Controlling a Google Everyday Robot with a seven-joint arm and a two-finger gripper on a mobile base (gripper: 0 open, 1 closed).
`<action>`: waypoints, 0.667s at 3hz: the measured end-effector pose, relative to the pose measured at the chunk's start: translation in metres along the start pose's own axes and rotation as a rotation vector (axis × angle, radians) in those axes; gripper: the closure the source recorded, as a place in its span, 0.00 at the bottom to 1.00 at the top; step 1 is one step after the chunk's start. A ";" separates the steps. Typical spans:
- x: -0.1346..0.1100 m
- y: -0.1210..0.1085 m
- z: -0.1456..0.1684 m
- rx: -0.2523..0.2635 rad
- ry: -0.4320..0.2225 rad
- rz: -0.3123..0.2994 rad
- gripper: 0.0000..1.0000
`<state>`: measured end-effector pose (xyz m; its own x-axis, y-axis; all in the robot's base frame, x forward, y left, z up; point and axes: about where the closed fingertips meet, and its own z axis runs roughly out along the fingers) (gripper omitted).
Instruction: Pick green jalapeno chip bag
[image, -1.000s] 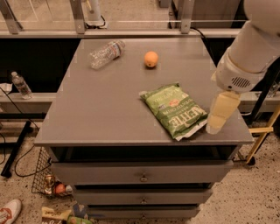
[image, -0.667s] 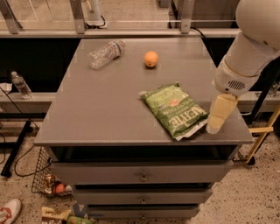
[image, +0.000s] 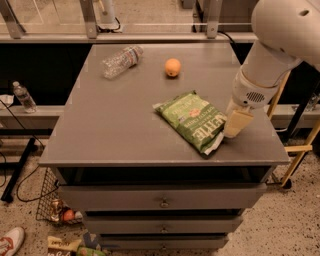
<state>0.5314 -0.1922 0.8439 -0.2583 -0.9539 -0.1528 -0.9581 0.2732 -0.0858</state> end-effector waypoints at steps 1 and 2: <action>-0.019 0.008 0.004 -0.019 -0.007 -0.044 0.71; -0.034 0.012 -0.013 0.009 -0.024 -0.077 0.94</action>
Offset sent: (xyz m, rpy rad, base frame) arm -0.0056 0.0507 0.0421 0.0165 -0.0654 0.1121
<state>0.5276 -0.1578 0.8614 -0.1807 -0.9689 -0.1690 -0.9738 0.2004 -0.1073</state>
